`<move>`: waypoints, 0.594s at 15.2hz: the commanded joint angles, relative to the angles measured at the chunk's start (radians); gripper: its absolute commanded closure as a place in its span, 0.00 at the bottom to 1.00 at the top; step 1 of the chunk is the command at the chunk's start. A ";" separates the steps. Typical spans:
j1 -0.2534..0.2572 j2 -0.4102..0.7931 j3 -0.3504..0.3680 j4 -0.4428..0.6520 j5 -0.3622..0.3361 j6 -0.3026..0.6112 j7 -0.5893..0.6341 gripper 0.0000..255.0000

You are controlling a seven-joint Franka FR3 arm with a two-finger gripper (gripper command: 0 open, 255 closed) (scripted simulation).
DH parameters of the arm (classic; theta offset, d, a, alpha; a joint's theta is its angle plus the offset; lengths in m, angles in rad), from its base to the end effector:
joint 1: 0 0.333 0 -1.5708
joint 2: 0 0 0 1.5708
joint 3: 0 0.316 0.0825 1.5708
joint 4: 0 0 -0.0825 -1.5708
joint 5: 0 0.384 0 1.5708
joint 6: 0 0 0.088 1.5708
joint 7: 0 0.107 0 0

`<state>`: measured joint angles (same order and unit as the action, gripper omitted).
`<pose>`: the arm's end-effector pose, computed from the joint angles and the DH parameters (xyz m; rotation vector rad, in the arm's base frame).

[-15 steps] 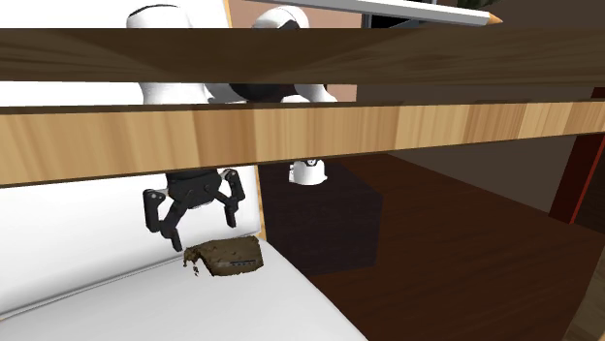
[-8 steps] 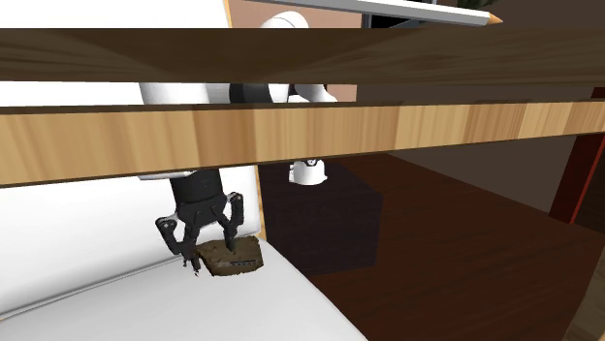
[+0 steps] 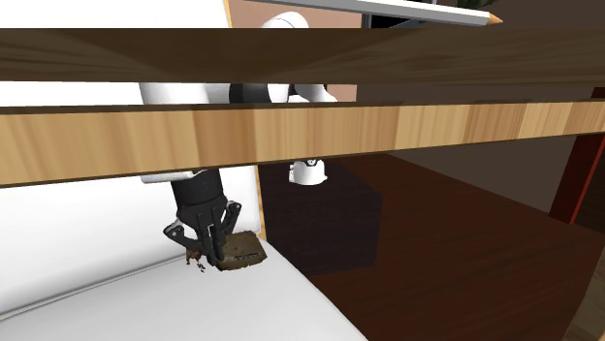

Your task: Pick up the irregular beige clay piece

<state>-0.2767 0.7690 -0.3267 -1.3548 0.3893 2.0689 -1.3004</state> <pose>0.6432 -0.3553 0.2796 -2.9299 -0.8949 -0.1333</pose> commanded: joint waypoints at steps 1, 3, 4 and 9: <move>-0.023 0.040 -0.013 0.039 0.008 -0.018 0.040 1.00; -0.021 0.027 -0.018 0.044 0.005 -0.036 0.044 1.00; -0.020 0.021 -0.021 0.047 0.003 -0.045 0.046 1.00; -0.015 -0.007 -0.033 0.067 -0.005 -0.092 0.055 1.00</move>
<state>-0.2776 0.7834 -0.3444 -1.2894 0.3901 1.9858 -1.2477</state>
